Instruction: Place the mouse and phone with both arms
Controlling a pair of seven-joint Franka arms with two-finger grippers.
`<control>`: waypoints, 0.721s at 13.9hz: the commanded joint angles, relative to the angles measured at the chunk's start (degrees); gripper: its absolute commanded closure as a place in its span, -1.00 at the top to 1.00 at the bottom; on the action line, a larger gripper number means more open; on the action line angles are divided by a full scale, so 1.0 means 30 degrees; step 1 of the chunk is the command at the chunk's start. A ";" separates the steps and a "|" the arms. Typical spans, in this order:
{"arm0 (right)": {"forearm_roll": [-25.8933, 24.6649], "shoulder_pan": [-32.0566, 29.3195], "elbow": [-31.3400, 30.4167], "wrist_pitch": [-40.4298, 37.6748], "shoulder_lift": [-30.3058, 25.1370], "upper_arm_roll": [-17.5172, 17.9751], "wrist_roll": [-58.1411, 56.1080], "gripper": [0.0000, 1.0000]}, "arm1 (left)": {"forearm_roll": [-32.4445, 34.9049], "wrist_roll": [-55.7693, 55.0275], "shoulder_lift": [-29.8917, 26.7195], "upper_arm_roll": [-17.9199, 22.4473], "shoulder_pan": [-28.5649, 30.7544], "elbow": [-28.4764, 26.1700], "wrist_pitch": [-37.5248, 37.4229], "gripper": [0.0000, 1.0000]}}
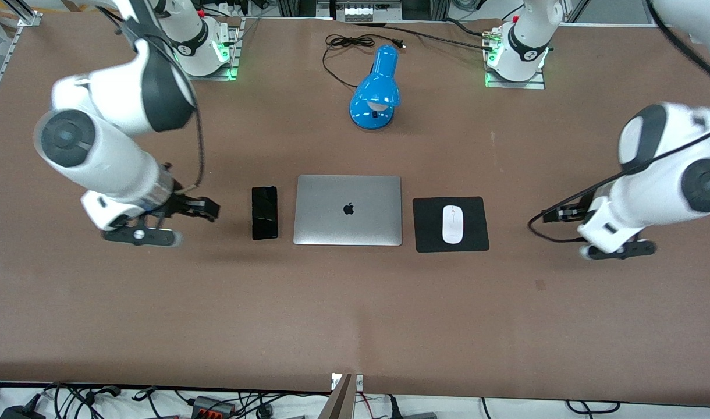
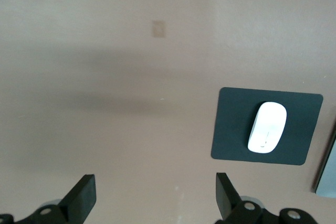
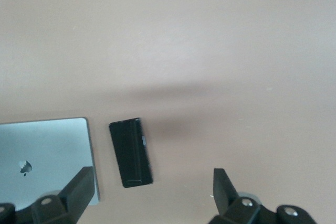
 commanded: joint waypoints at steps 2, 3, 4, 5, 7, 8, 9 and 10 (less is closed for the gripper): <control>-0.0140 -0.1444 0.1520 -0.1189 -0.0265 -0.0557 -0.1867 1.00 | -0.0290 -0.0133 -0.3644 -0.0034 0.0280 -0.0569 -0.2392 1.00; -0.0140 -0.2000 0.1550 -0.1189 -0.0472 -0.0587 -0.2600 1.00 | -0.0319 -0.0164 -0.4259 -0.0064 0.0309 -0.0743 -0.2719 1.00; -0.0024 -0.2731 0.1551 -0.1189 -0.0735 -0.0587 -0.3333 1.00 | -0.0319 -0.0135 -0.4584 -0.0093 0.0310 -0.0831 -0.2838 1.00; 0.0093 -0.3521 0.1522 -0.1160 -0.0998 -0.0529 -0.4210 1.00 | -0.0377 0.0242 -0.5023 -0.0122 0.0310 -0.1151 -0.2985 1.00; 0.0326 -0.4814 0.1230 -0.1159 -0.1672 -0.0207 -0.5938 1.00 | -0.1307 0.0451 -0.6603 -0.0152 0.0193 -0.2907 -0.2753 1.00; 0.0357 -0.5224 0.1141 -0.1160 -0.2023 -0.0148 -0.6498 1.00 | -0.1779 0.0451 -0.6725 0.0109 -0.0040 -0.2883 -0.2752 1.00; 0.0329 -0.5373 0.1140 -0.1189 -0.2142 -0.0148 -0.6939 1.00 | -0.2016 0.0480 -0.6842 0.0837 -0.0796 -0.2970 -0.2346 1.00; 0.0329 -0.5404 0.1140 -0.1189 -0.2202 -0.0148 -0.7349 1.00 | -0.1989 0.0538 -0.6843 0.2498 -0.2341 -0.2971 -0.1762 1.00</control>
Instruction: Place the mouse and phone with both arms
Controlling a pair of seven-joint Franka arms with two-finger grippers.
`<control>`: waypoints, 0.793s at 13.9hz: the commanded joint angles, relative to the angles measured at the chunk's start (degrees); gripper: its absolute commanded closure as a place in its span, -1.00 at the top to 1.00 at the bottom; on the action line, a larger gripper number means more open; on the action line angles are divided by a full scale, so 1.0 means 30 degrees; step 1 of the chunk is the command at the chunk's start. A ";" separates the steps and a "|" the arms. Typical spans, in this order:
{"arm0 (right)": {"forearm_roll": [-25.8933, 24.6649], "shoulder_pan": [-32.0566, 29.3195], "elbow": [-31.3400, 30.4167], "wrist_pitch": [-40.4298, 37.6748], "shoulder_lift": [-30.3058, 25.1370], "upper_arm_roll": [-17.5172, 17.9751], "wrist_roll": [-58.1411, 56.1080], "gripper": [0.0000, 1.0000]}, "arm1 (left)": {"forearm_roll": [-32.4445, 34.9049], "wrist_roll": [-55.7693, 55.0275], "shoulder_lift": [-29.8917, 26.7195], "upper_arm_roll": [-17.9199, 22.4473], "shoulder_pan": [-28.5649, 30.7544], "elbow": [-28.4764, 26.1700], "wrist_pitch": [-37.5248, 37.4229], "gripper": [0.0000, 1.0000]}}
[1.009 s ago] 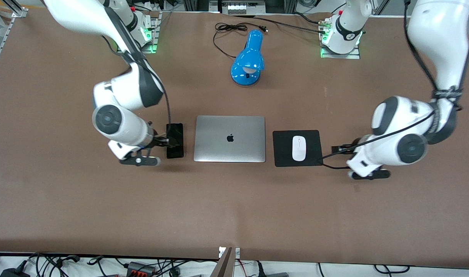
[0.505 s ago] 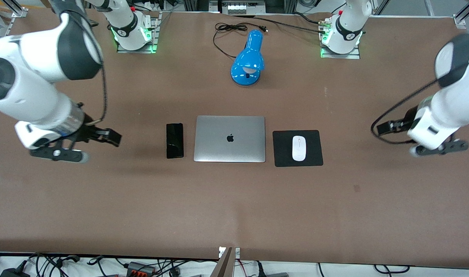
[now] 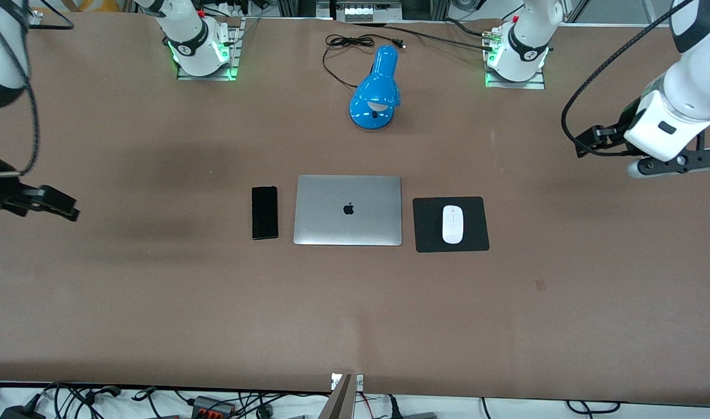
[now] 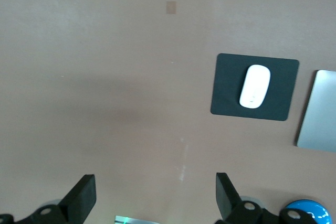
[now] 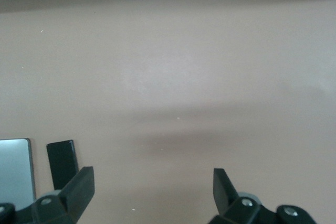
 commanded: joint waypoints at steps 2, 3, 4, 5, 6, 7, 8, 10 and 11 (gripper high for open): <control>-0.0074 -0.0285 -0.0636 -0.0204 -0.0756 0.0483 -0.1203 1.00 | -0.0478 0.0480 -0.1481 0.3731 -0.3164 -0.1853 0.1816 1.00; -0.0163 -0.0256 -0.1393 0.0116 -0.1222 0.0454 -0.1204 1.00 | -0.0420 0.0509 -0.1949 0.3734 -0.3166 -0.2528 0.2693 1.00; -0.0222 -0.0227 -0.2242 0.0583 -0.1662 0.0453 -0.1204 1.00 | -0.0332 0.0480 -0.2389 0.3705 -0.3195 -0.3173 0.3079 1.00; -0.0251 -0.0256 -0.3469 0.1081 -0.2333 0.0453 -0.1233 1.00 | -0.0360 0.0480 -0.2480 0.3675 -0.3137 -0.3180 0.2938 1.00; -0.0251 -0.0256 -0.4728 0.1695 -0.3094 0.0453 -0.1349 1.00 | -0.0332 0.0509 -0.2365 0.3646 -0.3050 -0.3035 0.2936 1.00; -0.0251 -0.0227 -0.5669 0.1991 -0.3827 0.0453 -0.1408 1.00 | -0.0273 0.0741 -0.1871 0.3414 -0.2556 -0.2569 0.2849 1.00; -0.0280 -0.0198 -0.6316 0.1936 -0.4385 0.0453 -0.1409 1.00 | -0.0273 0.1556 -0.1605 0.2773 -0.1623 -0.2072 0.2704 1.00; -0.0281 -0.0227 -0.7519 0.1818 -0.5265 0.0453 -0.1409 1.00 | -0.0331 0.2033 -0.1602 0.2386 -0.1204 -0.1832 0.2644 1.00; -0.0281 -0.0227 -0.7959 0.1789 -0.5588 0.0453 -0.1409 1.00 | -0.0360 0.1975 -0.1602 0.2357 -0.1203 -0.1832 0.2672 1.00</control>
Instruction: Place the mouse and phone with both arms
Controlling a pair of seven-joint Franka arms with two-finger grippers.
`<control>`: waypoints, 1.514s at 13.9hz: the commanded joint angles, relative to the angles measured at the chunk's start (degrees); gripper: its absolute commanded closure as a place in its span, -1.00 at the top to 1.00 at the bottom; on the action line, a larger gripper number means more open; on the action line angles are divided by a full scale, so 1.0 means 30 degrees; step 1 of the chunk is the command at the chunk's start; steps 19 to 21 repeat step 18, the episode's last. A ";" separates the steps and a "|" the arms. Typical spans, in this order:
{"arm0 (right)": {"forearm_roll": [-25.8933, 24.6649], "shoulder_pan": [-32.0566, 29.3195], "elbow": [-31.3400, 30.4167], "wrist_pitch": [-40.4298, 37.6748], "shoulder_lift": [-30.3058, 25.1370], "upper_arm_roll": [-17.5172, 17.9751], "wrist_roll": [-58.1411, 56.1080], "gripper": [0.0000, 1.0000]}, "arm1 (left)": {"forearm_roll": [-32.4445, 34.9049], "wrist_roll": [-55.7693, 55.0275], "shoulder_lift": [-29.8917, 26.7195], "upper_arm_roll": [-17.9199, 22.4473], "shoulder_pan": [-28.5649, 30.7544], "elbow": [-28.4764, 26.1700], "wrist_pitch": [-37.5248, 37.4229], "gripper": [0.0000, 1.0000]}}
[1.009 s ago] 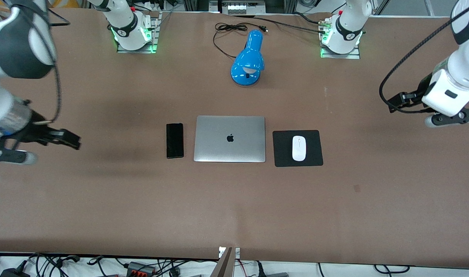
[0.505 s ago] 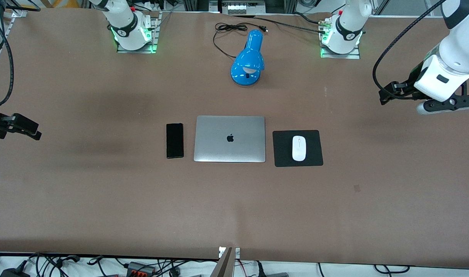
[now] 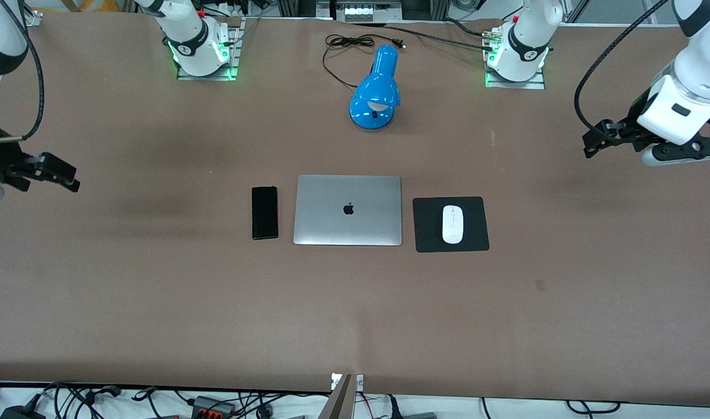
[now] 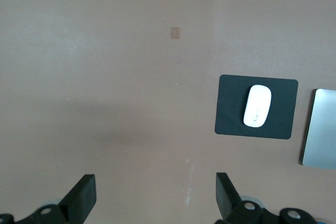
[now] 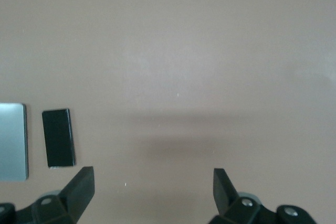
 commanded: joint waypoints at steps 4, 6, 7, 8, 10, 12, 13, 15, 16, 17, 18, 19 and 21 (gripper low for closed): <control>-0.0148 -0.0118 -0.2288 -0.0319 -0.1918 0.0197 -0.0240 1.00 | -0.0301 0.1538 0.0038 -0.0534 0.0354 0.0358 -0.0104 1.00; -0.0061 -0.0147 -0.2258 -0.0319 -0.2121 0.0196 -0.0212 1.00 | -0.0475 0.2422 0.0038 -0.0534 0.0499 0.0270 -0.0104 1.00; -0.0061 -0.0148 -0.2287 -0.0406 -0.2181 0.0196 -0.0241 1.00 | -0.0477 0.2395 0.0009 -0.0534 0.0500 0.0270 -0.0162 1.00; -0.0061 -0.0119 -0.2288 -0.0581 -0.2298 0.0196 -0.0270 1.00 | -0.0477 0.2394 0.0009 -0.0534 0.0500 0.0299 -0.0453 1.00; -0.0119 -0.0118 -0.2288 -0.0788 -0.2445 0.0196 -0.0271 1.00 | -0.0477 0.2190 -0.0078 -0.0563 0.0383 0.0183 -0.0746 1.00; -0.0178 -0.0089 -0.2288 -0.0846 -0.2591 0.0226 -0.0300 1.00 | -0.0360 0.2480 -0.0021 -0.0593 0.0383 0.0269 -0.0719 1.00; -0.0178 -0.0147 -0.2288 -0.0847 -0.2766 0.0226 -0.0300 1.00 | -0.0243 0.2482 -0.0021 -0.0622 0.0383 0.0270 -0.0719 1.00; -0.0178 -0.0119 -0.2346 -0.0847 -0.2855 0.0196 -0.0300 1.00 | -0.0271 0.2482 0.0009 -0.0593 0.0383 0.0270 -0.0690 1.00; -0.0178 -0.0118 -0.2346 -0.0847 -0.2856 0.0225 -0.0300 1.00 | -0.0329 0.2453 -0.0020 -0.0593 0.0412 0.0183 -0.0719 1.00; -0.0178 -0.0089 -0.2346 -0.0847 -0.2856 0.0226 -0.0300 1.00 | -0.0330 0.2453 -0.0050 -0.0593 0.0412 0.0182 -0.0719 1.00; -0.0178 -0.0089 -0.2375 -0.0847 -0.2856 0.0226 -0.0300 1.00 | -0.0330 0.2453 -0.0050 -0.0593 0.0412 0.0182 -0.0748 1.00; -0.0178 -0.0089 -0.2375 -0.0847 -0.2856 0.0226 -0.0300 1.00 | -0.0330 0.2453 -0.0050 -0.0593 0.0412 0.0182 -0.0748 1.00; -0.0178 -0.0089 -0.2375 -0.0847 -0.2856 0.0226 -0.0300 1.00 | -0.0330 0.2453 -0.0050 -0.0593 0.0412 0.0182 -0.0748 1.00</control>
